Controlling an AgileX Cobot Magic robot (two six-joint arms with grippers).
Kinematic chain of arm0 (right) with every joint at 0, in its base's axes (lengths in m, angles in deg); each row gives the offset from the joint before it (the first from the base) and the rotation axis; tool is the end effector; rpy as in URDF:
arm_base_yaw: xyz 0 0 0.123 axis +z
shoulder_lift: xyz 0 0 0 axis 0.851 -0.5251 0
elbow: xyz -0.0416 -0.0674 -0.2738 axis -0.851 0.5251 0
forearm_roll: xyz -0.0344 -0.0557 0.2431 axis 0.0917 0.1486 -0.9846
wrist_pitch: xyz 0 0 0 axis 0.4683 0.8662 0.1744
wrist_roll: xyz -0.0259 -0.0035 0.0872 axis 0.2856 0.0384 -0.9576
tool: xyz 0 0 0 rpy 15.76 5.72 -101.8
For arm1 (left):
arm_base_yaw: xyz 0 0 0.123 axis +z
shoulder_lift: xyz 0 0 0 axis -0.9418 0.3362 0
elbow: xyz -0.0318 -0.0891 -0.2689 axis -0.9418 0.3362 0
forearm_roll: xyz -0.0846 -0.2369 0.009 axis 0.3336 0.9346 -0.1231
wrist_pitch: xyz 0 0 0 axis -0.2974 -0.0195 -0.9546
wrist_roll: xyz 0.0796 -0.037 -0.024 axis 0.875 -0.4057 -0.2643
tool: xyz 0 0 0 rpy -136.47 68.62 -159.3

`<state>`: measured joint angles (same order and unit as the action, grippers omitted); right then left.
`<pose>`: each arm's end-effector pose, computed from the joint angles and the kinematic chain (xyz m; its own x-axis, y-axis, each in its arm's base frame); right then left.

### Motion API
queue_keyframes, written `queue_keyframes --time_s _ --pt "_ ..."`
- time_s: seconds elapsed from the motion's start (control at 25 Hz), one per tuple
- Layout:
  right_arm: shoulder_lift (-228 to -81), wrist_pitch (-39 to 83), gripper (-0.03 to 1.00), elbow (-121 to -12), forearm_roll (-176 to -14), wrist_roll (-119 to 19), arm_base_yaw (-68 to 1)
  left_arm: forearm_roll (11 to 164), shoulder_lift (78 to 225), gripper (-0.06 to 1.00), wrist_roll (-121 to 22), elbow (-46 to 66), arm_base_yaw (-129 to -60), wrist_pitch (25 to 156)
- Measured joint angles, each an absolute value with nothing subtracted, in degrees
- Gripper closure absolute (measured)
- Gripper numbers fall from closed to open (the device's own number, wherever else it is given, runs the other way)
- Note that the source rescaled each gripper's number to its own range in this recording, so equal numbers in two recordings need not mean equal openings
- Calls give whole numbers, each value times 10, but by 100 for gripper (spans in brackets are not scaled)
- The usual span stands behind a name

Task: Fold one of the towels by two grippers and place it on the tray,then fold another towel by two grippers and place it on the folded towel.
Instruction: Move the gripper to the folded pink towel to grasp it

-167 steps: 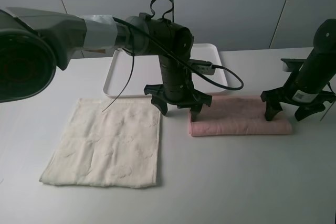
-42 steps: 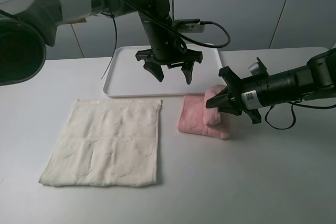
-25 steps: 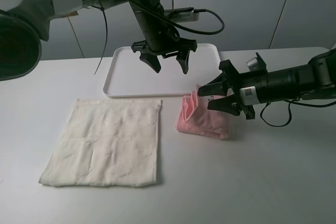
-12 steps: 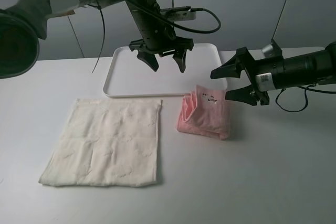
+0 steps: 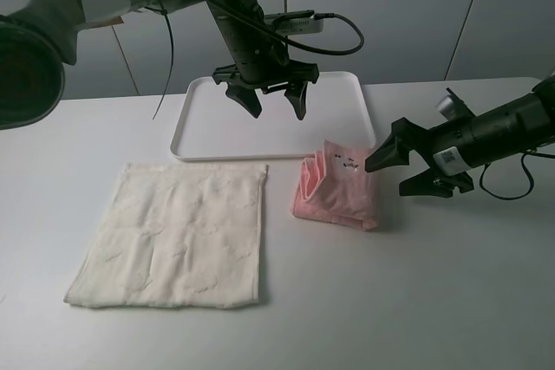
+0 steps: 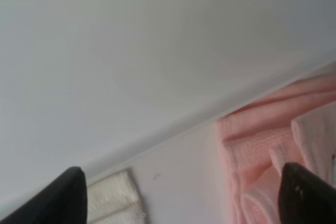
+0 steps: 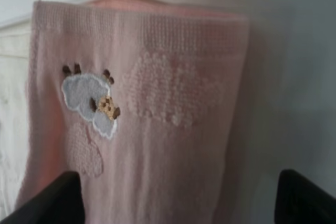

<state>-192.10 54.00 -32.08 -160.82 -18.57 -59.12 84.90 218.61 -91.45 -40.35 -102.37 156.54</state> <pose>0.3003 0.0535 0.1005 -0.9699 0.2114 -0.1208 0.0810 0.7481 0.6586 0.4299 -0.2876 0.1863 -0.9173 0.3299 -0.2229 0.3771 0.8995 -0.2207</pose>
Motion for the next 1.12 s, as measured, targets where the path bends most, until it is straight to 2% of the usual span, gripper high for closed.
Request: queue_keyframes --time_s 0.24,0.88,1.0,1.12 --pt "-1921 501 20 -321 -1622 -194 -549 852 2186 -6 -908 -403 -1024 1565" --pt "-1949 469 27 -321 -1642 -216 -505 859 2186 -6 -907 -403 -1024 1565" --pt "-1952 463 40 -321 -1643 -214 -504 859 2186 -6 -907 -403 -1024 1565" --pt "-1954 454 65 -321 -1643 -204 -504 859 2186 -6 -905 -403 -1024 1565"
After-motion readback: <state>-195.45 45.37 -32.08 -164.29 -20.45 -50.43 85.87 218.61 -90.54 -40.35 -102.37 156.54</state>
